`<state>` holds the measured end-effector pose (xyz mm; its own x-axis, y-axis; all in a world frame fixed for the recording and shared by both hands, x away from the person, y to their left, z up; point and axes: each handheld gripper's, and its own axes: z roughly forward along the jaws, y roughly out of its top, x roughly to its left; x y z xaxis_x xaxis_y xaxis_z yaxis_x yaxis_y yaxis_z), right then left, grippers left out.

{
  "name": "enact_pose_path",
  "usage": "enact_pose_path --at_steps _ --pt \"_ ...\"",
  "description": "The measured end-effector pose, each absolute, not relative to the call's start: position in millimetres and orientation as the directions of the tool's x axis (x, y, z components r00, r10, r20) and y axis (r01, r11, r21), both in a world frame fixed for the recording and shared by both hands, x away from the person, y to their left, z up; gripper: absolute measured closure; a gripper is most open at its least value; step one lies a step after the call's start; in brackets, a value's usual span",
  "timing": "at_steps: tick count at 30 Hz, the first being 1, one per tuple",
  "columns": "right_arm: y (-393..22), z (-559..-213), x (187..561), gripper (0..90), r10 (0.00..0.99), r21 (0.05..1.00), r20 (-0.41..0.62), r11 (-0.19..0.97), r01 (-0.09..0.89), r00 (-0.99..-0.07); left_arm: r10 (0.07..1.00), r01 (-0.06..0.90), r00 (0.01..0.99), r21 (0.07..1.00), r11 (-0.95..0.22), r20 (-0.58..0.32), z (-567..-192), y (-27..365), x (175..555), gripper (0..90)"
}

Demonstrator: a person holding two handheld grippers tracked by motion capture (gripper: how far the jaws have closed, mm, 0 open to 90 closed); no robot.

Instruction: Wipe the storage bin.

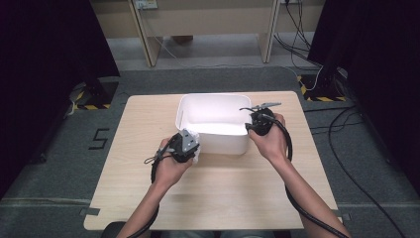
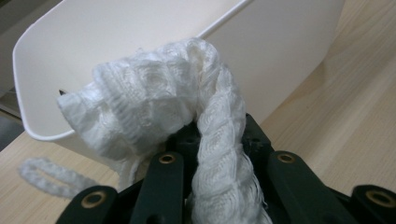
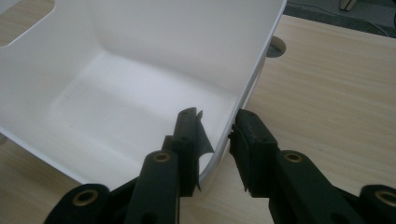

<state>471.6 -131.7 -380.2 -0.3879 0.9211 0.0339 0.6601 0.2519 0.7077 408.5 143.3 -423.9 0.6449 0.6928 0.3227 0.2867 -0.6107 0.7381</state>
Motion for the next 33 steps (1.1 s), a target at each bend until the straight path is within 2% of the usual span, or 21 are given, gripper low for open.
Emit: enact_pose_path --at_steps 33 --pt "-130 -380 471 70.7 0.921 0.71 0.035 0.25 0.658 -0.388 0.677 0.316 0.669 0.706 -0.634 0.308 -454 139 417 74.0"
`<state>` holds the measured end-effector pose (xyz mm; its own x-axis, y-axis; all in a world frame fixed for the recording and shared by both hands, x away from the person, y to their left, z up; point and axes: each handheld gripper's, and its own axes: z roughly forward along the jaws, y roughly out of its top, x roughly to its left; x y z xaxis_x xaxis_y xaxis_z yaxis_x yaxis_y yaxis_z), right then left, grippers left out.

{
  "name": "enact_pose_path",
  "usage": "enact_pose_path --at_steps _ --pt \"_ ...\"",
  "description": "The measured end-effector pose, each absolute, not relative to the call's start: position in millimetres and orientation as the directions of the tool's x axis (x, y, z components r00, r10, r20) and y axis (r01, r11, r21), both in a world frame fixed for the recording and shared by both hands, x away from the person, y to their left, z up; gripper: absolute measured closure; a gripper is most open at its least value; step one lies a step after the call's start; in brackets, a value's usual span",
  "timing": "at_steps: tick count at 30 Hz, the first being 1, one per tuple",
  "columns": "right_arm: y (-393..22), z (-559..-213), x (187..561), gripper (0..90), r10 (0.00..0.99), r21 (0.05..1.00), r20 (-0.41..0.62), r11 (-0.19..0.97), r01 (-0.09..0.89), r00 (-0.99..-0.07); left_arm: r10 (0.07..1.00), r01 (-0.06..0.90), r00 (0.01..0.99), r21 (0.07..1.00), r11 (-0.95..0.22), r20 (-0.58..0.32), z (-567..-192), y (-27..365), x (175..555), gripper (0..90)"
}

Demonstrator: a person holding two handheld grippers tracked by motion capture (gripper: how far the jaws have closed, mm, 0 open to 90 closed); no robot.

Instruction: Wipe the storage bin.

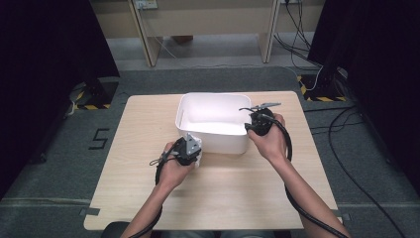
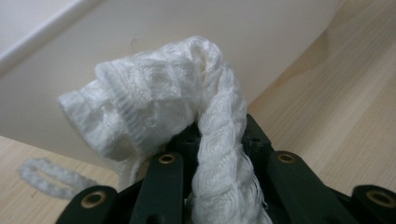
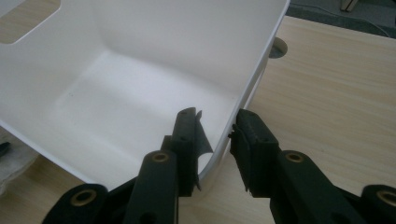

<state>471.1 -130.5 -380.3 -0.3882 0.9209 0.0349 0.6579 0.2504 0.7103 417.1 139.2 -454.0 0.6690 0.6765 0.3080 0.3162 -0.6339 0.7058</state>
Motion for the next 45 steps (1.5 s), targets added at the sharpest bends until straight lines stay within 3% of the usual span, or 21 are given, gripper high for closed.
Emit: enact_pose_path --at_steps 19,45 --pt "-130 -380 471 70.5 0.921 0.71 0.037 0.248 0.659 -0.387 0.667 0.343 0.683 0.676 -0.652 0.298 -475 135 422 74.0" --pt "-131 -380 471 70.4 0.922 0.711 0.037 0.247 0.658 -0.386 0.653 0.338 0.703 0.676 -0.654 0.28 -474 120 422 73.9"
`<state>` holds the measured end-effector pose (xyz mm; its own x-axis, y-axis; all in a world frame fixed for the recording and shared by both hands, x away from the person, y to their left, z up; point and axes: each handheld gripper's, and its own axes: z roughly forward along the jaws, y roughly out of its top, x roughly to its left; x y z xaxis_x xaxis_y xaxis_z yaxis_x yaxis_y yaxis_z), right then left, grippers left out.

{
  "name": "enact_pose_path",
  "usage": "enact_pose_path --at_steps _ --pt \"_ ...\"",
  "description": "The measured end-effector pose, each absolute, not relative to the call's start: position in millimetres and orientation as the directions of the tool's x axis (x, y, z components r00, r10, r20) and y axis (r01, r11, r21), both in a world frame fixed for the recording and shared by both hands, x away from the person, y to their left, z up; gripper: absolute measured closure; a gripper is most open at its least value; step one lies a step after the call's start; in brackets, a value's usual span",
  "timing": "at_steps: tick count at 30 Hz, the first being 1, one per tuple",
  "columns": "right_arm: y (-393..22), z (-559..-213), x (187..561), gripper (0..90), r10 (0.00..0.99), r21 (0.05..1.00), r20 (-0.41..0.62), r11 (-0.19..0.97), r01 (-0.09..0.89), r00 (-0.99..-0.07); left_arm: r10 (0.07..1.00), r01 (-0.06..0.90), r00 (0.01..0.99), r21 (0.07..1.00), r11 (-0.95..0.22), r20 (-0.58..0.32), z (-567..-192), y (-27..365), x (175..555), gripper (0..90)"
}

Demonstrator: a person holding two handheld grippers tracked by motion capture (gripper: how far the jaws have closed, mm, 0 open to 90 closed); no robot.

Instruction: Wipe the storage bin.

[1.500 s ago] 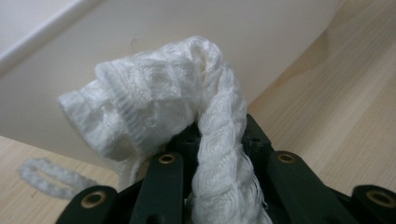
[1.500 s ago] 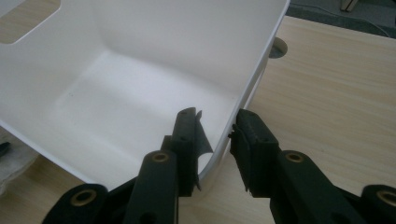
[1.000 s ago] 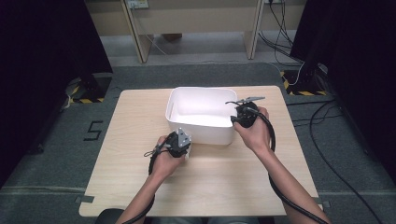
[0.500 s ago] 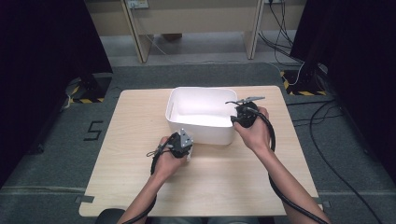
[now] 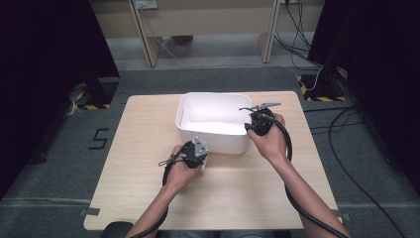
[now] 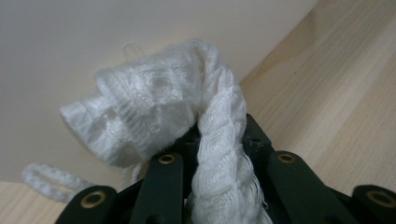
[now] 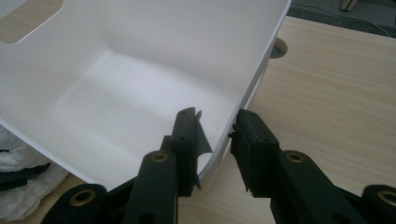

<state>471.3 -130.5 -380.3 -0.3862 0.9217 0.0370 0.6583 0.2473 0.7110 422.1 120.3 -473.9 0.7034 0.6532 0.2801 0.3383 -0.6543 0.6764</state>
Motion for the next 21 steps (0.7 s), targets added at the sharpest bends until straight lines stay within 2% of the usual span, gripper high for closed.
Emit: enact_pose_path --at_steps 21 --pt "-130 -380 472 70.4 0.922 0.711 0.039 0.245 0.659 -0.385 0.662 0.301 0.697 0.724 -0.621 0.277 -447 118 417 74.0"
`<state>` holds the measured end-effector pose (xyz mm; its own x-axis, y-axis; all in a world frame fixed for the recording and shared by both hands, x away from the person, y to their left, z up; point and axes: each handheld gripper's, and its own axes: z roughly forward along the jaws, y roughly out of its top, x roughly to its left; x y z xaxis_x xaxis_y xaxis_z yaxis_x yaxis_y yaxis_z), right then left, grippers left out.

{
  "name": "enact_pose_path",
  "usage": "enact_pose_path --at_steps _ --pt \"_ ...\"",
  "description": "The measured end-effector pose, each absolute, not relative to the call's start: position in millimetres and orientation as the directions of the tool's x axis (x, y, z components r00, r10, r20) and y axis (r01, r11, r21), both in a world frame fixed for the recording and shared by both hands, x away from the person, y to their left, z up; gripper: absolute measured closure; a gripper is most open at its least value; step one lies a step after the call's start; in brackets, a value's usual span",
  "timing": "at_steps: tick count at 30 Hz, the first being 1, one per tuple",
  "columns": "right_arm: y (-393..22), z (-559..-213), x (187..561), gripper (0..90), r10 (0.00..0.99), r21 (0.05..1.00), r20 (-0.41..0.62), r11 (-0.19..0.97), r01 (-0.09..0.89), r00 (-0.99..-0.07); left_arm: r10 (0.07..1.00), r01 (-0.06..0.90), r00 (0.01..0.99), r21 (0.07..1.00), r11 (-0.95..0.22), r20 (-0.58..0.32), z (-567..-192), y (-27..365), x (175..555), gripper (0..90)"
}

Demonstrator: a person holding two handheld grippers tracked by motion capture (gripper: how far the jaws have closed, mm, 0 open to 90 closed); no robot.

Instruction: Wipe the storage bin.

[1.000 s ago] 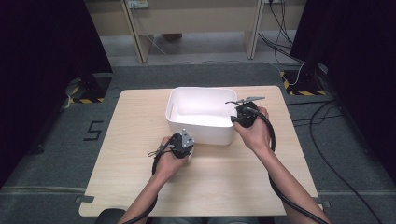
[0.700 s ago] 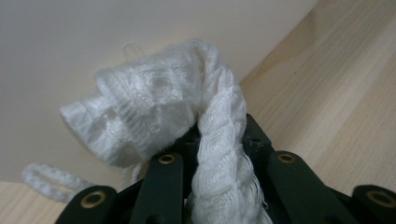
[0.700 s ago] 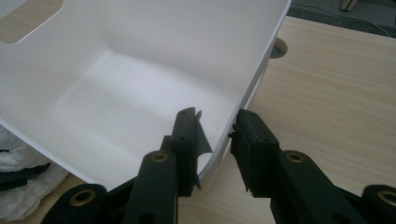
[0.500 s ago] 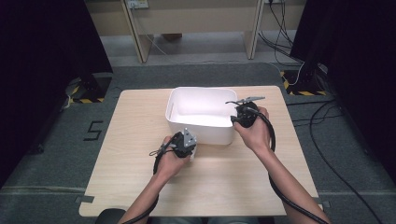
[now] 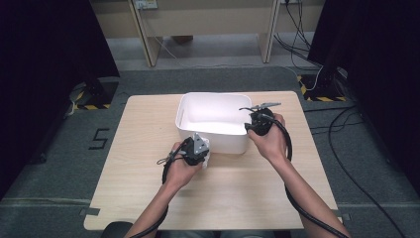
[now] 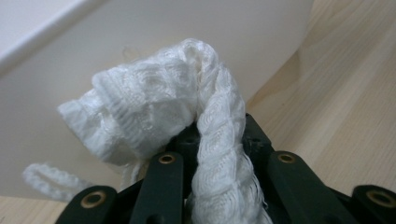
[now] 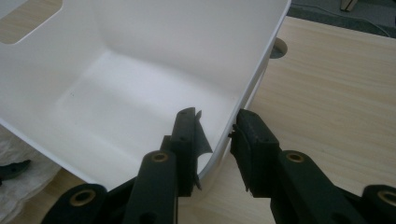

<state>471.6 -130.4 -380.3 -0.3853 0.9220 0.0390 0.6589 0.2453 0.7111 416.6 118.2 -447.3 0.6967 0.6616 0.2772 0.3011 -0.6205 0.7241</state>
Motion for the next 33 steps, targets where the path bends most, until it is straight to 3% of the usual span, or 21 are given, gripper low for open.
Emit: enact_pose_path --at_steps 18,33 --pt "-130 -380 472 70.4 0.922 0.71 0.034 0.248 0.658 -0.385 0.662 0.258 0.683 0.746 -0.613 0.308 -419 115 411 73.8" --pt "-130 -380 471 70.4 0.922 0.711 0.033 0.249 0.658 -0.385 0.662 0.254 0.683 0.749 -0.611 0.308 -416 113 411 73.8"
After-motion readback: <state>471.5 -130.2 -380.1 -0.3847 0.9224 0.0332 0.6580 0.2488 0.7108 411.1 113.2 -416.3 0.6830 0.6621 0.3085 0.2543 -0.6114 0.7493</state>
